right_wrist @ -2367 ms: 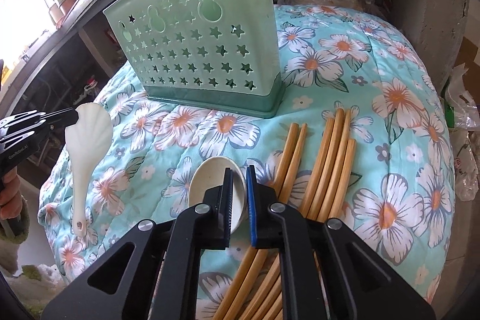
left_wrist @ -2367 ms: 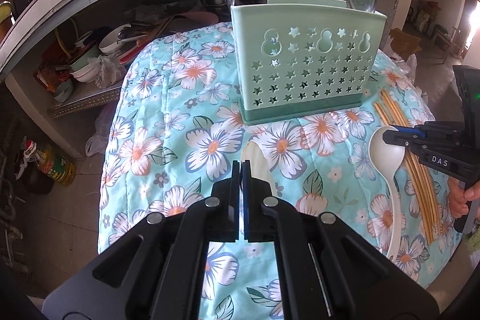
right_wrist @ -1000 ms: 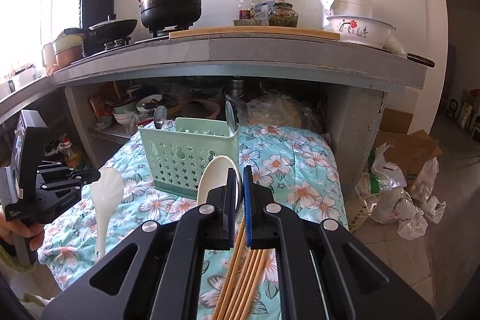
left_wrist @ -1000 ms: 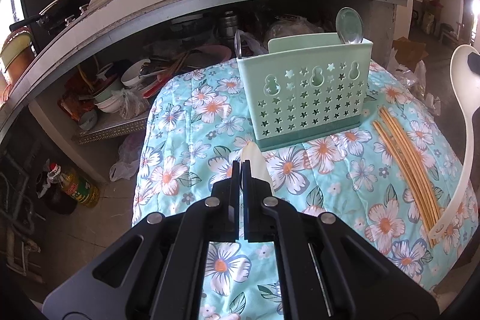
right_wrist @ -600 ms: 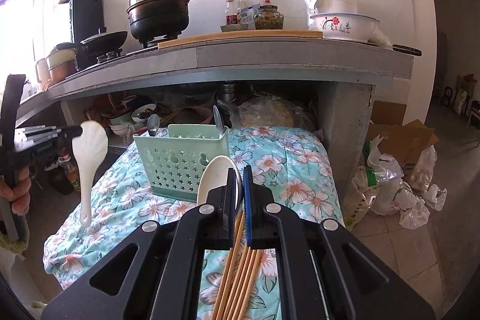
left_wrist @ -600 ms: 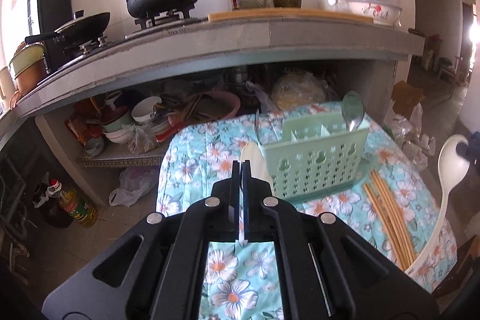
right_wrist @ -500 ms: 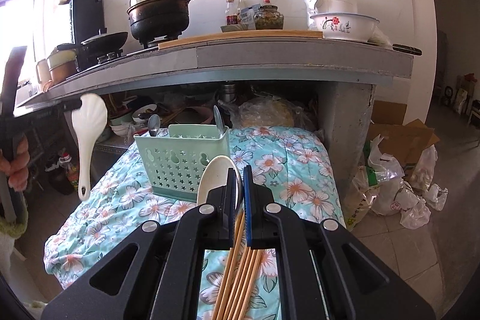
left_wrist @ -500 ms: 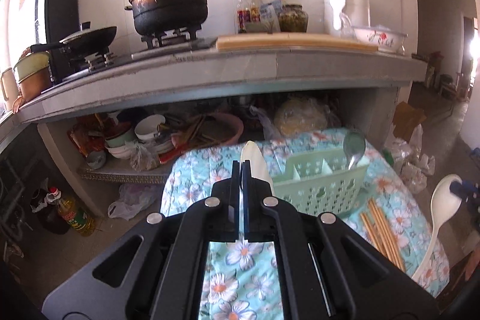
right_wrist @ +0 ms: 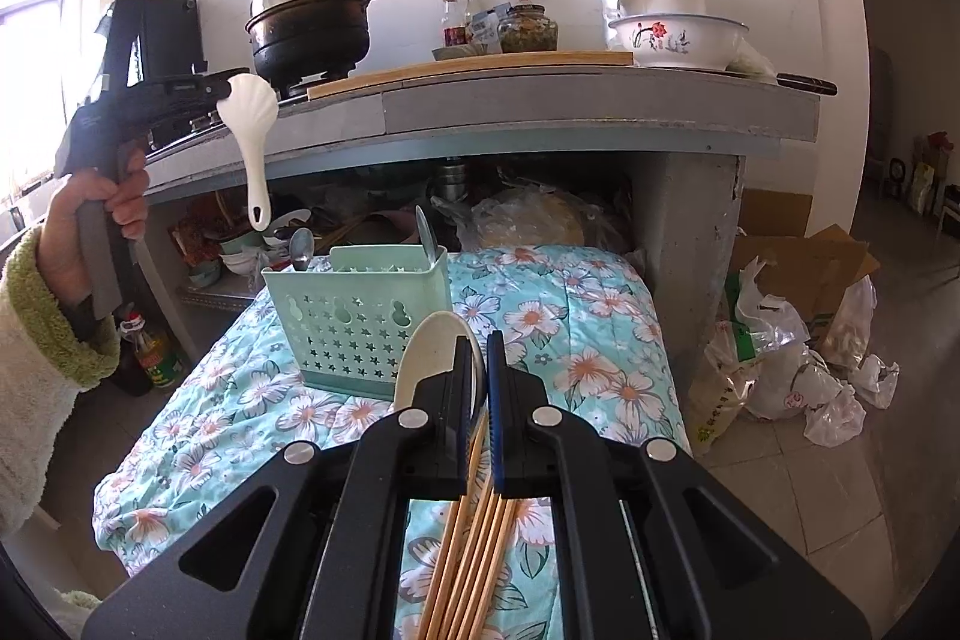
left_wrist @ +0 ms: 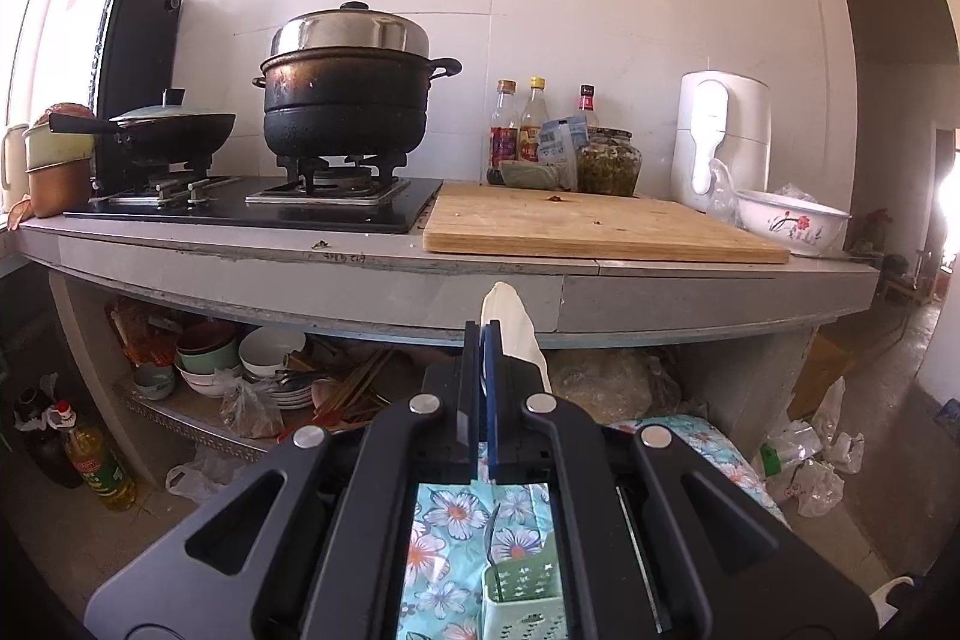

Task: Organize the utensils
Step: 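Lower the shell paddle into the holder with the left tool while the right tool lifts the ladle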

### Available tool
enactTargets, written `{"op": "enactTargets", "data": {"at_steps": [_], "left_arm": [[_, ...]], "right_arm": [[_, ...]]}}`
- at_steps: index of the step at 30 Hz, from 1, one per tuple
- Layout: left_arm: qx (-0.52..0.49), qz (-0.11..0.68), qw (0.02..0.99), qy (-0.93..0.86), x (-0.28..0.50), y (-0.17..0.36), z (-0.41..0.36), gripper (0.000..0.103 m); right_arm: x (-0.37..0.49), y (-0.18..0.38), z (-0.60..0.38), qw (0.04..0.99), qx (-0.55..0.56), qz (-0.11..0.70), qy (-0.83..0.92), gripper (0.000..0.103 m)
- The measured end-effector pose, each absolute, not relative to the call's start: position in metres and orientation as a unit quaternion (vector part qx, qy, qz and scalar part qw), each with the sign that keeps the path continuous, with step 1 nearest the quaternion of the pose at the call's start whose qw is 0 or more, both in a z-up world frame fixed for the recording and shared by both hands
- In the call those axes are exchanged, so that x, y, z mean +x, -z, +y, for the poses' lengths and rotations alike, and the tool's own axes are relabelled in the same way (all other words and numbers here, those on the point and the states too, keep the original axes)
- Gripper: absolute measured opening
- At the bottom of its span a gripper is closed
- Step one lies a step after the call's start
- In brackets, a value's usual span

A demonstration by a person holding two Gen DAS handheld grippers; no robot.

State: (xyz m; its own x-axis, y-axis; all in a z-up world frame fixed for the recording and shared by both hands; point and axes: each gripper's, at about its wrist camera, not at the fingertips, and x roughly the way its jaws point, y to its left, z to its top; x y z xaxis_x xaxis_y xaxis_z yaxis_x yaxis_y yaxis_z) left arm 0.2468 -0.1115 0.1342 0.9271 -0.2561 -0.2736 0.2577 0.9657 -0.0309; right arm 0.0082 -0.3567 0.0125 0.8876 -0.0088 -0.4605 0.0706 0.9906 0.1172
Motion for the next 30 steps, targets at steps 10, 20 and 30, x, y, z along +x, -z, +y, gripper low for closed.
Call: {"op": "enactTargets", "data": {"at_steps": [10, 20, 30], "left_arm": [[0.04, 0.165, 0.98, 0.102, 0.29, -0.073, -0.13, 0.001], [0.063, 0.195, 0.97, 0.129, 0.293, -0.035, -0.133, 0.001], [0.085, 0.234, 0.954, 0.167, 0.28, -0.012, -0.137, 0.011]], "right_arm": [[0.011, -0.008, -0.36, 0.967, 0.069, 0.246, 0.022, 0.005], [0.016, -0.003, -0.36, 0.965, 0.07, 0.252, 0.015, 0.005], [0.016, -0.002, -0.359, 0.965, 0.069, 0.253, 0.014, 0.005]]}}
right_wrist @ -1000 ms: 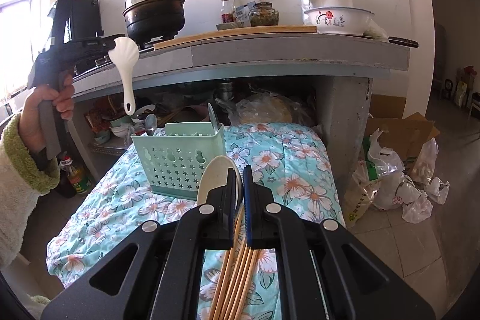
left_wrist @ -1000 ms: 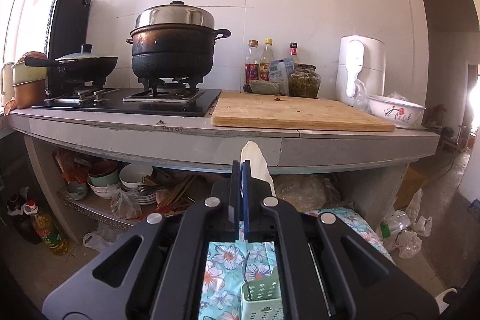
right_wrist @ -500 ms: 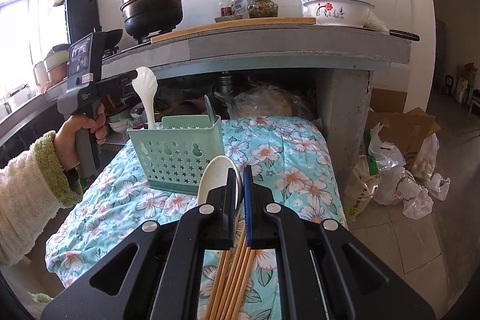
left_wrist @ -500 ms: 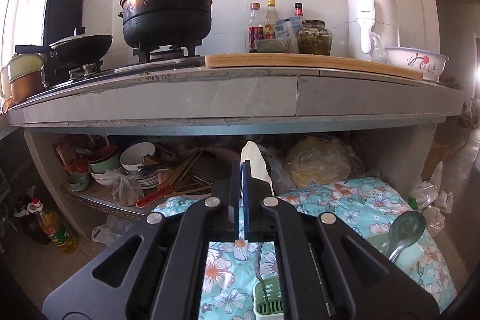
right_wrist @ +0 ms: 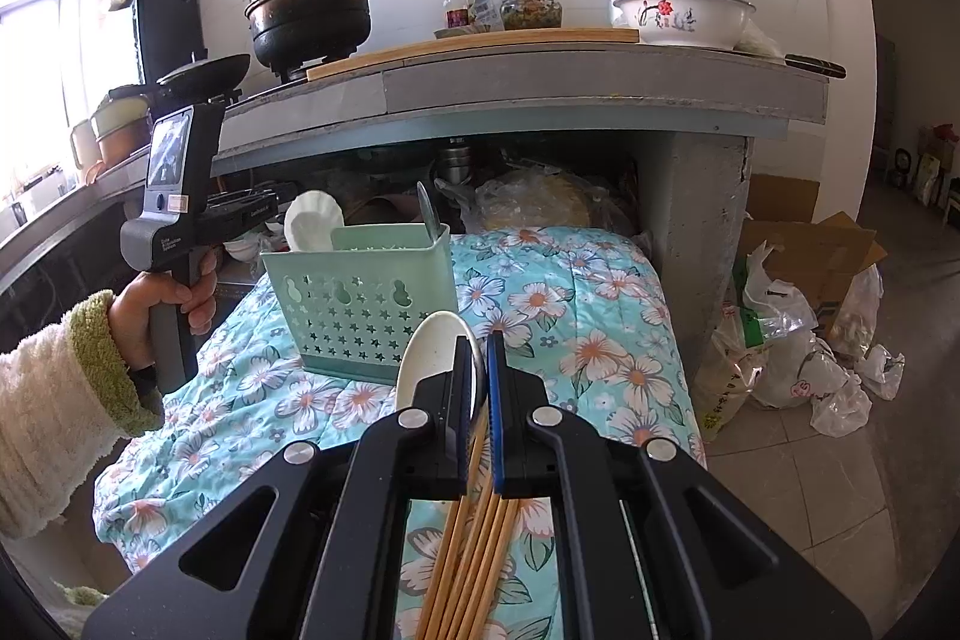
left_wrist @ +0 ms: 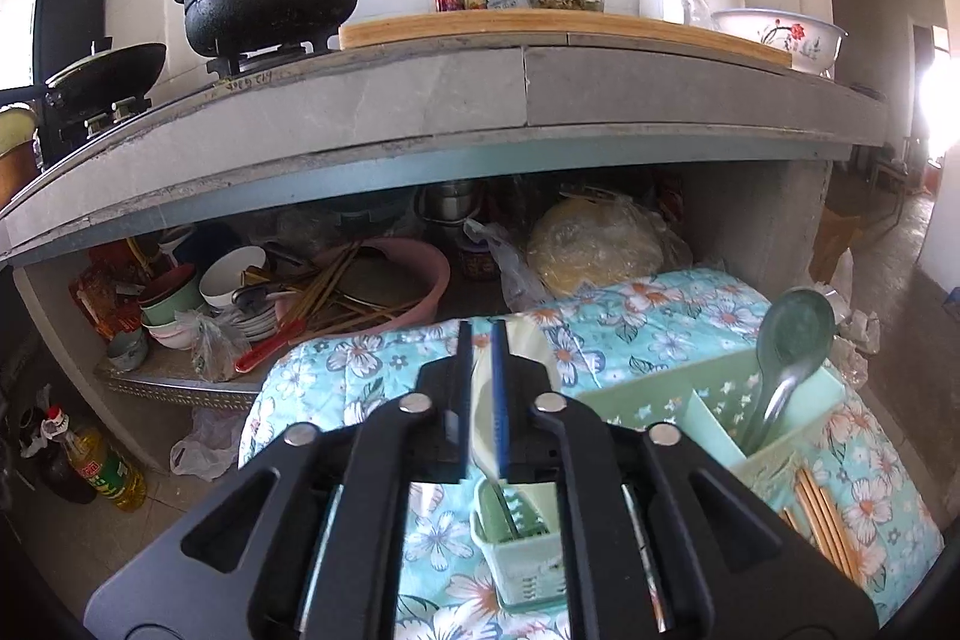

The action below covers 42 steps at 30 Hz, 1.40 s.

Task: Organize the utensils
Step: 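Lower the shell paddle into the holder with the left tool while the right tool lifts the ladle, then lower the white ladle into the holder and open the right tool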

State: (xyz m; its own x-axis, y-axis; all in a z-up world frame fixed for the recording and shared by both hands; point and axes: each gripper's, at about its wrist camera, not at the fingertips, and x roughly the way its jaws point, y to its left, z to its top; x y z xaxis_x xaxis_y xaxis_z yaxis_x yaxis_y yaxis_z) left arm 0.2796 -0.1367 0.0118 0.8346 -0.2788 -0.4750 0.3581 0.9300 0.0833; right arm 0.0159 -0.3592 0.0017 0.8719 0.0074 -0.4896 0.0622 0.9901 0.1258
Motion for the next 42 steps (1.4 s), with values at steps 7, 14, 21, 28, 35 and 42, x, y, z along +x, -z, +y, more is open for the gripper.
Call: {"op": "enactTargets", "data": {"at_steps": [7, 14, 21, 28, 35, 42], "left_arm": [[0.066, 0.248, 0.95, 0.176, 0.271, -0.007, -0.126, 0.031], [0.047, 0.243, 0.951, 0.185, 0.241, -0.018, -0.104, 0.058], [0.033, 0.277, 0.942, 0.188, 0.201, -0.013, -0.071, 0.077], [0.035, 0.292, 0.94, 0.172, 0.16, 0.002, -0.041, 0.085], [0.03, 0.302, 0.94, 0.156, 0.14, 0.023, -0.02, 0.088], [0.025, 0.302, 0.941, 0.15, 0.14, 0.028, -0.011, 0.088]], "right_arm": [[0.014, -0.003, -0.358, 0.966, 0.069, 0.251, 0.017, 0.005], [0.017, -0.027, -0.361, 0.973, 0.058, 0.222, 0.022, 0.005], [0.054, -0.092, -0.356, 0.99, -0.002, 0.14, 0.028, 0.005], [0.12, -0.129, -0.334, 0.989, -0.101, 0.089, 0.061, 0.005], [0.179, -0.106, -0.314, 0.976, -0.17, 0.112, 0.075, 0.005], [0.207, -0.072, -0.293, 0.962, -0.225, 0.133, 0.073, 0.005]]}}
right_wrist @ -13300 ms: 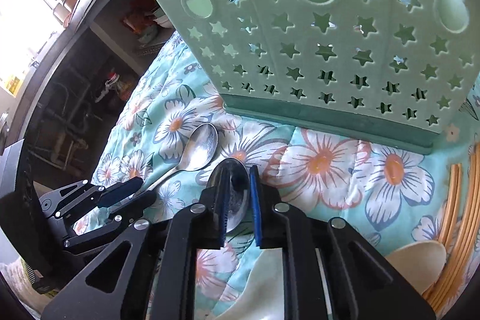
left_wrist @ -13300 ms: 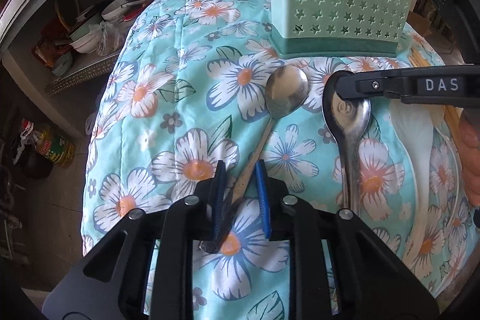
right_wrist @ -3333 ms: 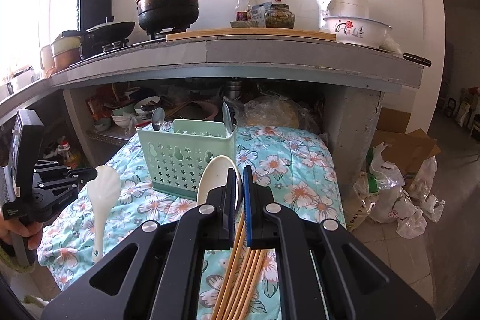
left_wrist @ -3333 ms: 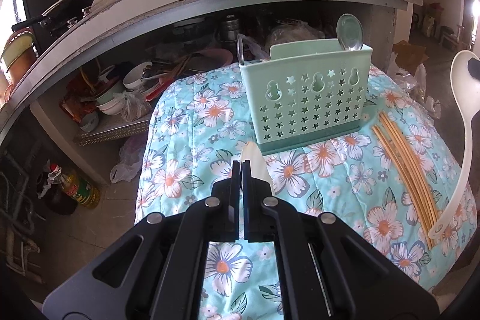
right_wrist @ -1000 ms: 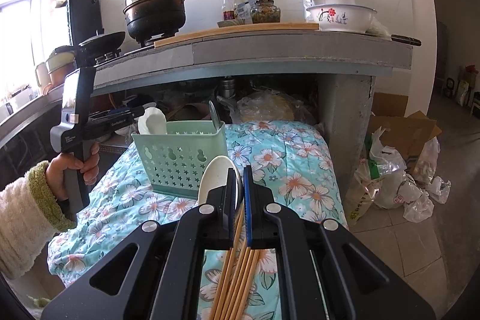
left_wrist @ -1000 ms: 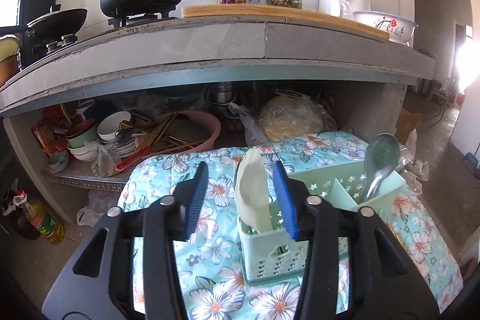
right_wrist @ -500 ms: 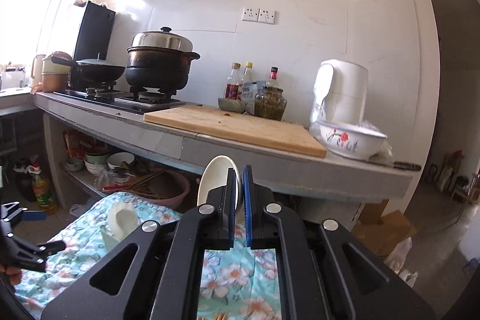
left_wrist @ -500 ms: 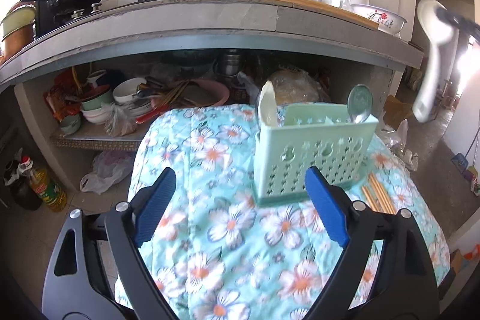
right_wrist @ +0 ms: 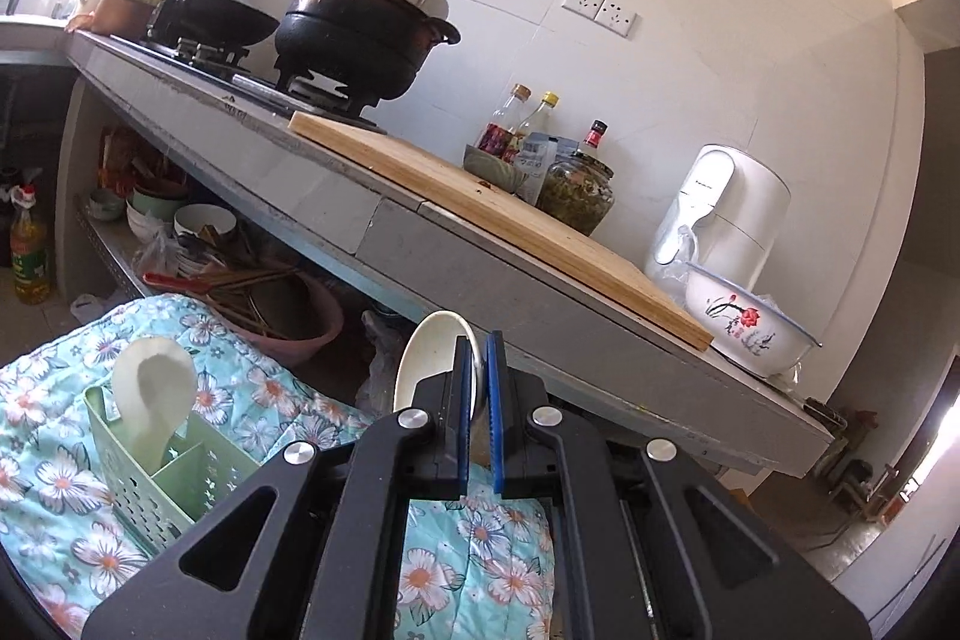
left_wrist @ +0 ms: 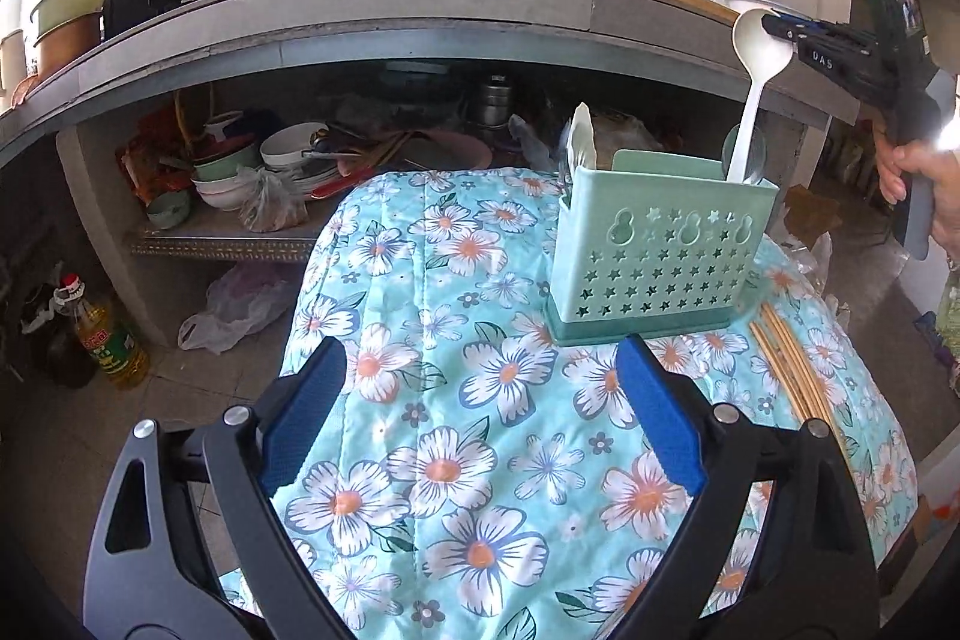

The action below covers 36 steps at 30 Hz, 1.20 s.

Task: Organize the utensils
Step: 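Lower the white ladle into the holder and open the right tool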

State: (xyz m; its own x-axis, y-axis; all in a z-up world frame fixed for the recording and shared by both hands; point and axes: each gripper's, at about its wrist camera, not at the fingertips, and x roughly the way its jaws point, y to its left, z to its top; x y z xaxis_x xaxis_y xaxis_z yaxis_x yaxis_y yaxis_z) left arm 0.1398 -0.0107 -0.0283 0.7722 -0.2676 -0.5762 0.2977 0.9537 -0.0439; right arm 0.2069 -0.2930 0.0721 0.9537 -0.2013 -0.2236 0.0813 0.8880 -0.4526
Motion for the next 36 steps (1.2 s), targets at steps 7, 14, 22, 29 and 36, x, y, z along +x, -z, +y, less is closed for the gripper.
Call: {"op": "enactTargets", "data": {"at_steps": [7, 14, 22, 29, 36], "left_arm": [[0.02, 0.3, 0.942, 0.152, 0.141, 0.028, -0.008, 0.088], [0.017, 0.303, 0.94, 0.158, 0.142, 0.029, -0.011, 0.088], [0.018, 0.305, 0.938, 0.161, 0.141, 0.031, -0.015, 0.088], [0.02, 0.306, 0.938, 0.164, 0.14, 0.031, -0.018, 0.088], [0.025, 0.301, 0.938, 0.171, 0.135, 0.03, -0.023, 0.088]], "right_arm": [[0.214, -0.049, -0.284, 0.956, -0.241, 0.159, 0.055, 0.005], [0.209, -0.028, -0.277, 0.948, -0.257, 0.186, 0.025, 0.005], [0.2, -0.023, -0.277, 0.948, -0.231, 0.217, -0.012, 0.008], [0.186, -0.04, -0.292, 0.962, -0.152, 0.221, -0.058, 0.026], [0.172, -0.058, -0.314, 0.97, -0.07, 0.219, -0.081, 0.026]]}}
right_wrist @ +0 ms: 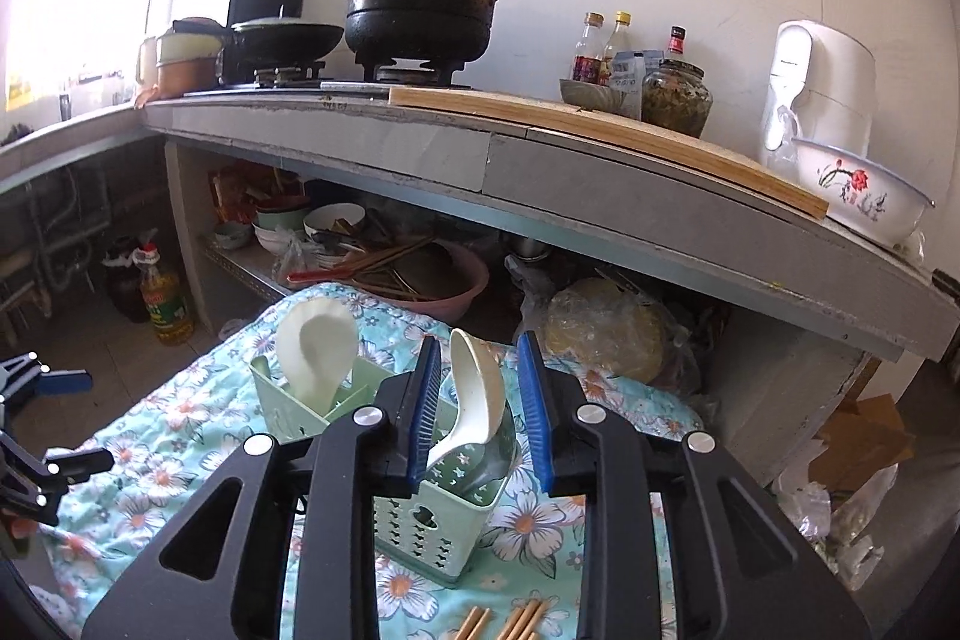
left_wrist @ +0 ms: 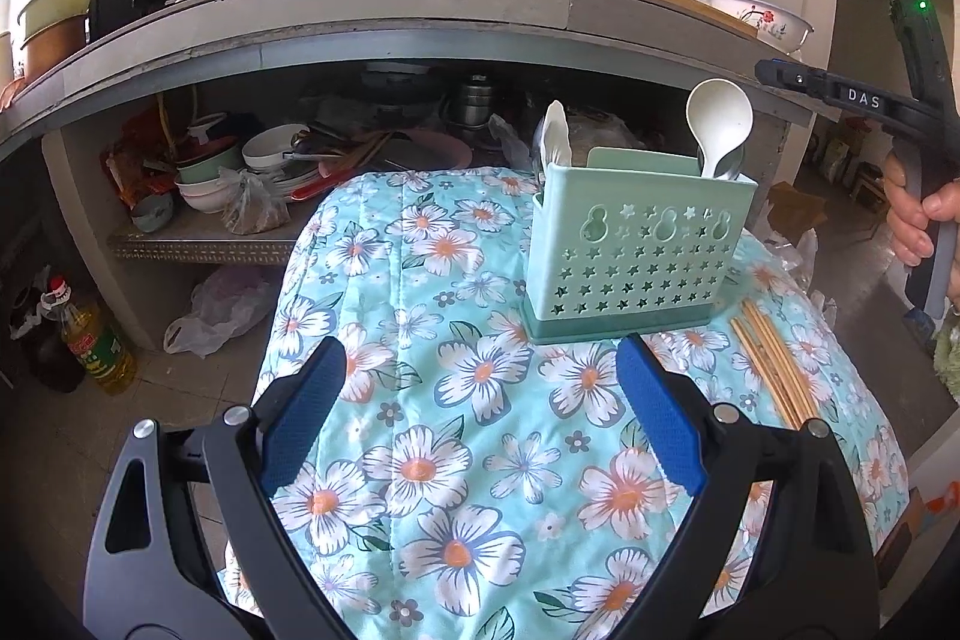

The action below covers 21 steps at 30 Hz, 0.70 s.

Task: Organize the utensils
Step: 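Lower the white ladle into the holder and open the right tool, then move both tools toward the bamboo chopsticks lying beside the holder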

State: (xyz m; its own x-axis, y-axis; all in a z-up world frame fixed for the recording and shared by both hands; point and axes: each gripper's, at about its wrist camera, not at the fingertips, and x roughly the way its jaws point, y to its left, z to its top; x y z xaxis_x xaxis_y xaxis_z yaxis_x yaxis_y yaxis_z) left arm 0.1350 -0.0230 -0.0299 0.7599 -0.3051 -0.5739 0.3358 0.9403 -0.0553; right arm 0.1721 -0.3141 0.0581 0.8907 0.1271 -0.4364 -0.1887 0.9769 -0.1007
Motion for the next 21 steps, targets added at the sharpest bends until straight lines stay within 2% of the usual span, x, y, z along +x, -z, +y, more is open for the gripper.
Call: {"op": "enactTargets", "data": {"at_steps": [3, 9, 11, 12, 21], "left_arm": [[0.026, 0.301, 0.937, 0.175, 0.134, 0.03, -0.025, 0.088], [0.026, 0.301, 0.936, 0.18, 0.131, 0.029, -0.027, 0.088], [0.027, 0.3, 0.936, 0.179, 0.13, 0.029, -0.027, 0.088], [0.028, 0.3, 0.936, 0.179, 0.129, 0.029, -0.026, 0.088], [0.012, 0.307, 0.935, 0.176, 0.136, 0.032, -0.02, 0.088]], "right_arm": [[0.178, -0.061, -0.318, 0.967, -0.06, 0.232, -0.087, 0.026], [0.21, -0.047, -0.303, 0.951, -0.111, 0.279, -0.077, 0.027], [0.218, -0.041, -0.296, 0.946, -0.139, 0.288, -0.059, 0.018], [0.221, -0.037, -0.293, 0.943, -0.149, 0.293, -0.054, 0.009], [0.201, -0.047, -0.281, 0.951, -0.216, 0.224, 0.004, 0.005]]}}
